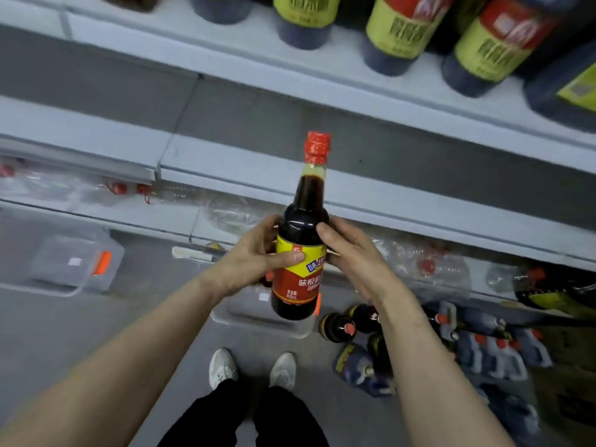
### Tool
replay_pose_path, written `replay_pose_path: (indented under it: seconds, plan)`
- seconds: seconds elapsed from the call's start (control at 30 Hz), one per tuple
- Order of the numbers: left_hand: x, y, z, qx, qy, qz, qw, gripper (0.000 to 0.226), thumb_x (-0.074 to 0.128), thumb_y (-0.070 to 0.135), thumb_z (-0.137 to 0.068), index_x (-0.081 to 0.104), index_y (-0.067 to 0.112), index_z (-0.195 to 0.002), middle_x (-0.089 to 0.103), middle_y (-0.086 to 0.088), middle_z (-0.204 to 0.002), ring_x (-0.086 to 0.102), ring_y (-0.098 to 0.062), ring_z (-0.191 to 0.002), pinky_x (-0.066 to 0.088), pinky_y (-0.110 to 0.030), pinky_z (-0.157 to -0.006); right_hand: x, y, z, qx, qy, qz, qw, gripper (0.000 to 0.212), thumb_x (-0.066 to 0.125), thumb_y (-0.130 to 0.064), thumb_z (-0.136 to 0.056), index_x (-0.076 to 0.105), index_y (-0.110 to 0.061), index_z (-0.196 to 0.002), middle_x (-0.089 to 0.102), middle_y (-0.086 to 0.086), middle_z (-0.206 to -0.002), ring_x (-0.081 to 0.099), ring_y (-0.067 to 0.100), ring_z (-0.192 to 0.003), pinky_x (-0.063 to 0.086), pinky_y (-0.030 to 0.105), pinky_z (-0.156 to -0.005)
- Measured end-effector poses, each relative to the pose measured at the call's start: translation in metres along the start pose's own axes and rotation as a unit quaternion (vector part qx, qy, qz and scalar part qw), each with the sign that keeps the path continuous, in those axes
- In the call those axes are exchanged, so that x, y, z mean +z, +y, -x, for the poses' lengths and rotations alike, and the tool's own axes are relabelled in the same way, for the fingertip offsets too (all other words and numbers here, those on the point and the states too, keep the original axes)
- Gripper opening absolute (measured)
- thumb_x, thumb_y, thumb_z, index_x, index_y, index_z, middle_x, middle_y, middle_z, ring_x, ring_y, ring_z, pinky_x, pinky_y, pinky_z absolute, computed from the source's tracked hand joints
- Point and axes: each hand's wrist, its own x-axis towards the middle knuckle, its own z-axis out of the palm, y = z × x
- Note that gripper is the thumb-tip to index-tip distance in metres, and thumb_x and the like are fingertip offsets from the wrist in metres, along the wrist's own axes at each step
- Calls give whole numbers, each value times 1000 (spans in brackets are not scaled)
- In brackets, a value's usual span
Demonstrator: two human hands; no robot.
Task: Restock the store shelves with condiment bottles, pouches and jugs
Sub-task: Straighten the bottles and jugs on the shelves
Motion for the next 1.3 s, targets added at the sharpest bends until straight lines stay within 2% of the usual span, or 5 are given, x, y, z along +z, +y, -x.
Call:
replay_pose_path:
  seconds: [0.3, 0.6, 0.83, 1.03, 1.3]
  plan:
    - [17, 129, 45, 94, -13, -24, 995, 59, 68, 14, -84, 48, 18, -139, 70, -3, -118, 68, -17, -109, 56, -25, -80, 10, -122, 53, -112, -10, 54, 992, 50, 74, -24, -83, 64, -14, -130, 71, 6, -124, 69, 23, -114, 58, 36, -93]
    - [42, 237, 75, 178, -30, -86, 980, 60, 71, 24, -82, 50, 27, -137, 70, 0, -124, 67, -19, -113, 56, -37, -90, 13, -226, 92, -209, -14, 79, 975, 50, 79, -32, -77, 66, -18, -124, 75, 3, -115, 72, 21, -105, 59, 29, -80]
    - [65, 316, 97, 265, -34, -113, 957, 51, 71, 24, -79, 52, 35, -125, 72, 11, -116, 69, -10, -105, 57, -23, -75, 12, -303, 122, -299, 2, 114, 947, 62, 81, -49, -68, 68, -20, -121, 74, 2, -117, 71, 23, -109, 59, 38, -85]
    - [75, 375, 108, 329, 15, -121, 936, 63, 73, 30, -76, 48, 20, -133, 69, 0, -121, 69, -18, -109, 58, -34, -83, 17, -368, 140, -360, 8, 129, 924, 48, 82, -44, -77, 70, -22, -117, 76, -2, -111, 72, 16, -104, 59, 30, -82]
    - [62, 457, 113, 411, 63, -171, 893, 59, 72, 47, -72, 54, 37, -128, 65, 12, -120, 67, -4, -108, 58, -27, -84, 45, -455, 140, -452, 32, 139, 881, 42, 75, -42, -75, 71, -20, -111, 77, -6, -105, 74, 11, -97, 58, 22, -71]
